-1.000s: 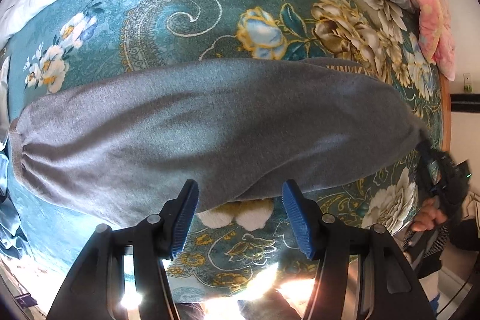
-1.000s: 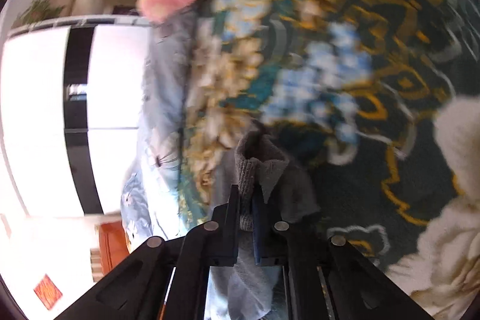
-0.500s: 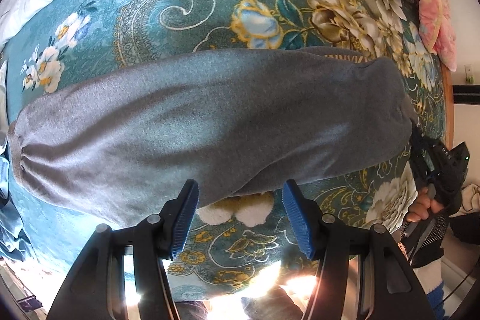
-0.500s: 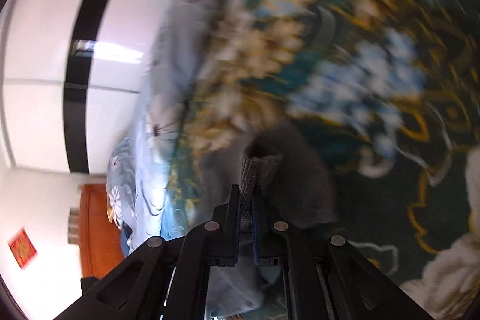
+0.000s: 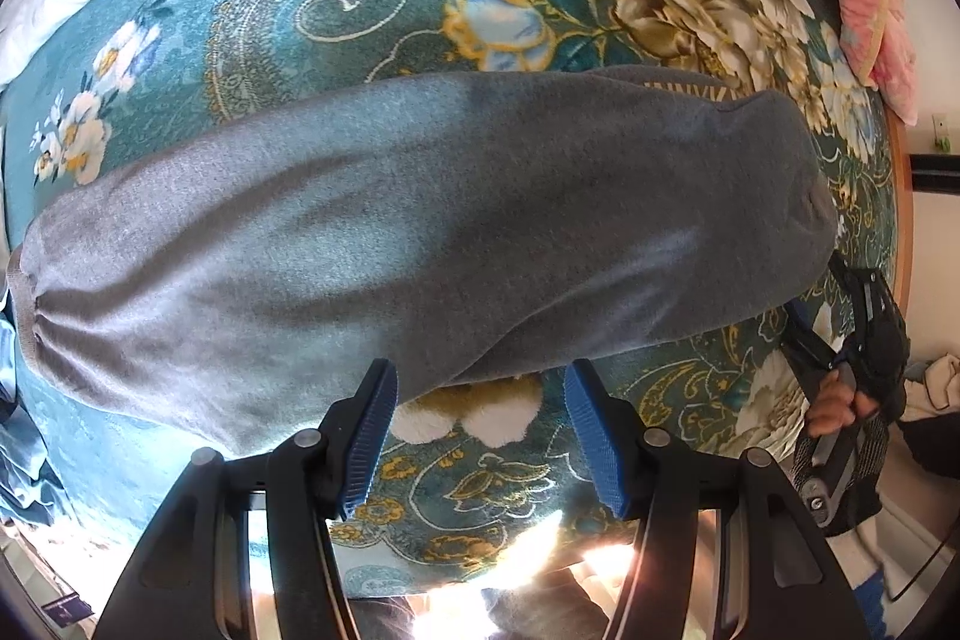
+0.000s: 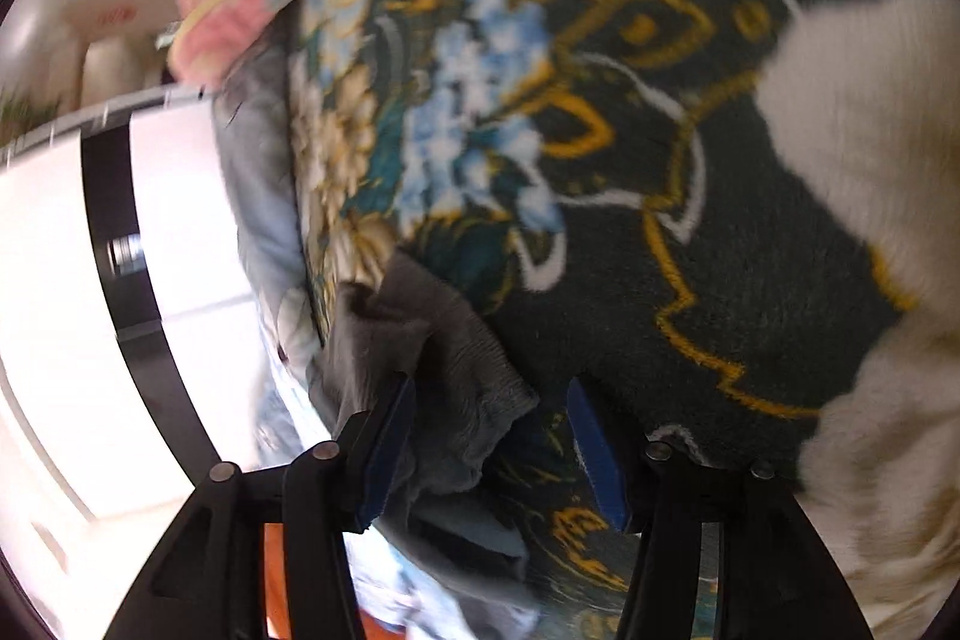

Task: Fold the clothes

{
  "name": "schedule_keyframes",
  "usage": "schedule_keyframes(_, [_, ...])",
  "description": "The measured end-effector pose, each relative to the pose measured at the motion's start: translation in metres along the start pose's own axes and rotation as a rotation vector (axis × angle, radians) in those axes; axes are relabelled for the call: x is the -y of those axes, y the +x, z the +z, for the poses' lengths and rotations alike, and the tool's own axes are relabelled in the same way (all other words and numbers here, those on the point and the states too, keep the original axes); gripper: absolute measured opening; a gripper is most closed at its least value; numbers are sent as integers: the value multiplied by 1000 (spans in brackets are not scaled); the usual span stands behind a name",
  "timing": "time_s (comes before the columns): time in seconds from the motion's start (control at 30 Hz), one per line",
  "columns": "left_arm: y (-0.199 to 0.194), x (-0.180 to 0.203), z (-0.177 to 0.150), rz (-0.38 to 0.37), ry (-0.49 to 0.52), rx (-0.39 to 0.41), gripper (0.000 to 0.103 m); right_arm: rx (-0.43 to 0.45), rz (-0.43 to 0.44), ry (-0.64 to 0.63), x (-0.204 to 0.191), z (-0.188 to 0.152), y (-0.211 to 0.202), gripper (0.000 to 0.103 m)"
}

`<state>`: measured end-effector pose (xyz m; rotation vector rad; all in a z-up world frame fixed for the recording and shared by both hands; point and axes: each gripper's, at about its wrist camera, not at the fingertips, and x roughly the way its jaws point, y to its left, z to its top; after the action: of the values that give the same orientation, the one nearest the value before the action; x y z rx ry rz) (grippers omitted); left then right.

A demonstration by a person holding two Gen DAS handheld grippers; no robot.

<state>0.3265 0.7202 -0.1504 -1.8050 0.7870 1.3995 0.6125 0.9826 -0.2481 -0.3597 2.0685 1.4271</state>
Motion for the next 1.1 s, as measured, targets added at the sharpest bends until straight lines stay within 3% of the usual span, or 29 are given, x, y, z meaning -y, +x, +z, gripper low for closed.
schedule_keyframes(0.13, [2, 1, -1, 5, 6, -9, 60, -26, -21, 78, 1, -2, 1, 48])
schedule_keyframes(0.43, [7, 4, 3, -3, 1, -20, 60, -68, -6, 173, -3, -3, 22, 45])
schedule_keyframes(0.47, [8, 5, 3, -5, -1, -23, 60, -60, -8, 169, -4, -2, 23, 41])
schedule_keyframes(0.53, [7, 6, 2, -9, 2, -23, 60, -45, -7, 169, -6, 0, 24, 19])
schedule_keyframes(0.63, [6, 6, 3, -10, 8, -21, 60, -14, -8, 107, -17, 6, 22, 16])
schedule_keyframes(0.8, [3, 1, 4, -13, -3, -12, 60, 80, 31, -115, -54, 24, -8, 14])
schedule_keyframes(0.9, [3, -2, 3, -15, -13, -12, 60, 78, -17, -216, -61, 29, -14, 14])
schedule_keyframes(1.0, [3, -4, 3, -14, -15, -13, 60, 65, -77, -177, -36, 32, -5, 14])
schedule_keyframes(1.1, [1, -7, 4, -12, -16, -11, 60, 59, -80, -150, -23, 38, -2, 15])
